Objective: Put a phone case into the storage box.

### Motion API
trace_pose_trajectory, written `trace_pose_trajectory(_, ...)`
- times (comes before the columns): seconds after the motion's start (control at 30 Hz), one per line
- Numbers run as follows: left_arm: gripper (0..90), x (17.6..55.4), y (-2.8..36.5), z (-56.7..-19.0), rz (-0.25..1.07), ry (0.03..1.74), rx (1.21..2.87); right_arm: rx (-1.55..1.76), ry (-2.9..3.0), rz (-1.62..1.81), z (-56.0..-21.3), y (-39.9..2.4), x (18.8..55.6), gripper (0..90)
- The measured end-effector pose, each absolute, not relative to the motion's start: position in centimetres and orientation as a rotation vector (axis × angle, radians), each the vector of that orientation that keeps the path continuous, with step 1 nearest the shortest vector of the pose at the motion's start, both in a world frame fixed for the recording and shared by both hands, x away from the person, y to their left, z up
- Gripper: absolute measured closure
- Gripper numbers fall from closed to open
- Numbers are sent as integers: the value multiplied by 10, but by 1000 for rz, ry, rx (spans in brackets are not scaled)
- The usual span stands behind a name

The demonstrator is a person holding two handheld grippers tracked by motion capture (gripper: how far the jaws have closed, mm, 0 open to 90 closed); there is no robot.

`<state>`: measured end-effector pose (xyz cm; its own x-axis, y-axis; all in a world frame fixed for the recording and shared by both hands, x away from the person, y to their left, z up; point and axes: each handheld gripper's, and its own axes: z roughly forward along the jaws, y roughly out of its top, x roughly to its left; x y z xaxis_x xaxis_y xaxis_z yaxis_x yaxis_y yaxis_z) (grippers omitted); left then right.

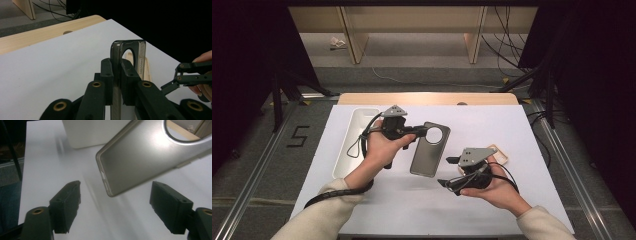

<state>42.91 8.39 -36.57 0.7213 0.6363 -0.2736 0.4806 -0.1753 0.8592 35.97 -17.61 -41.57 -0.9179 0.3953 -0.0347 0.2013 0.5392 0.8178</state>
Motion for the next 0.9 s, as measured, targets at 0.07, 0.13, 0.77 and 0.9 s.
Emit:
trace_pose_trajectory(0.07,817,429,88,-365,185,876,1811,534,2546,1339,-416,-179,361,207)
trace_pose_trajectory(0.13,817,430,92,-363,192,875,1801,562,2535,1347,-417,-182,361,190)
trace_pose_trajectory(0.77,817,430,127,-355,264,864,1758,679,2449,1386,-418,-199,365,166)
trace_pose_trajectory(0.9,817,431,132,-353,283,855,1754,700,2429,1390,-418,-202,365,166)
